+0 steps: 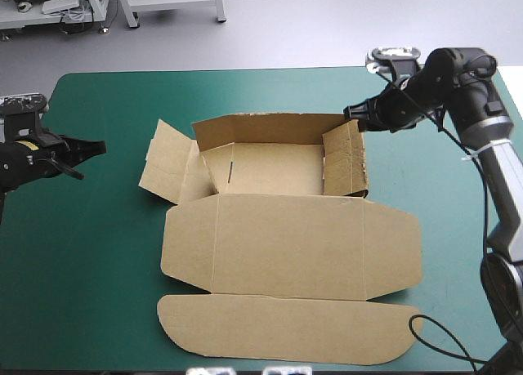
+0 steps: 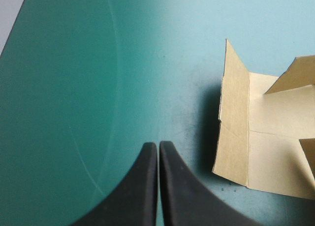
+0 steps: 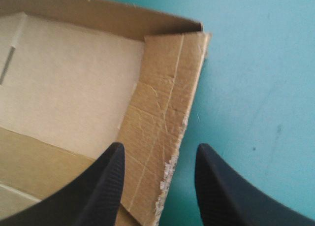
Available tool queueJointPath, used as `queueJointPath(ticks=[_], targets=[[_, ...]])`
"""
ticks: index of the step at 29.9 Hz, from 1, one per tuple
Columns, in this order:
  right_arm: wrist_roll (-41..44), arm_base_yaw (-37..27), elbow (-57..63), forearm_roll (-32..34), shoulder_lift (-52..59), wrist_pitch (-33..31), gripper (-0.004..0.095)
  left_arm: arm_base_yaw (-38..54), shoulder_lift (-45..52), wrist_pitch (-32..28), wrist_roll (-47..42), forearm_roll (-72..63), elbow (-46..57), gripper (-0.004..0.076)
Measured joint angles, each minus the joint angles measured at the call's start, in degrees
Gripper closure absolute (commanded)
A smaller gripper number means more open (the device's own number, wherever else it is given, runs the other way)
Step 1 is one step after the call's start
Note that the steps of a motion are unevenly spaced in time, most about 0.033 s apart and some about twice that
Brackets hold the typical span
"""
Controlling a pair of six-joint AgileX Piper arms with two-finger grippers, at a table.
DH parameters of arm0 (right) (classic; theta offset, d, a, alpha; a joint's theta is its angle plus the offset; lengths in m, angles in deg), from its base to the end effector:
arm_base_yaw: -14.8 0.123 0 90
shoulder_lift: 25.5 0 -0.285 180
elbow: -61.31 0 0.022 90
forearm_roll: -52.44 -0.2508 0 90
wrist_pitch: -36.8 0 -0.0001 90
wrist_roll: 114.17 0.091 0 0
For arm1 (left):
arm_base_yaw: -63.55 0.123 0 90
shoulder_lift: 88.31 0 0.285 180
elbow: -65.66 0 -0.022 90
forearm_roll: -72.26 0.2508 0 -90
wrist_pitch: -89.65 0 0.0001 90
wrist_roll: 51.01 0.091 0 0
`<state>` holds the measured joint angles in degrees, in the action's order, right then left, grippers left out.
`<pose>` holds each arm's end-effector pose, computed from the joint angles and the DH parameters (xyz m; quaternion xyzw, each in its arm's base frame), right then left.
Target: Fold the box
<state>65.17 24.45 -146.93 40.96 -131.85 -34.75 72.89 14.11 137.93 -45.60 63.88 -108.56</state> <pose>0.3586 0.0784 0.3928 -0.0806 0.9569 0.1199 0.2517 0.2514 0.0313 0.3924 -0.0532 0.9085 -0.0167 0.4141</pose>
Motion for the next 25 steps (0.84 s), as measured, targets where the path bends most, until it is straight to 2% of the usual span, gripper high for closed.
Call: queueJointPath(ticks=[7,16,18,21,22,25], targets=[[-1.4,0.0,3.4,0.2,-8.8,0.4,0.049,0.0,0.0,0.0,1.5,0.0,0.0,0.0726],[-3.2,0.0,3.4,-0.6,-14.5,1.9,0.0503,0.0,0.0,0.1,1.9,-0.3,0.0,0.0732],[-4.0,0.0,3.4,-1.7,-15.9,2.5,0.0598,0.0,0.0,0.1,1.9,-0.4,0.0,0.0733],[-4.7,0.0,3.4,-3.8,-17.6,3.1,0.0886,0.0,0.0,0.2,1.9,-0.5,0.0,0.0733],[-4.9,0.0,3.4,-3.9,-17.8,3.3,0.092,0.0,0.0,0.4,1.9,-0.5,0.0,0.0733],[-5.0,-0.2,3.4,-4.4,-18.0,3.7,0.0925,0.0,-0.2,1.0,1.9,-0.4,0.0,0.0733]])
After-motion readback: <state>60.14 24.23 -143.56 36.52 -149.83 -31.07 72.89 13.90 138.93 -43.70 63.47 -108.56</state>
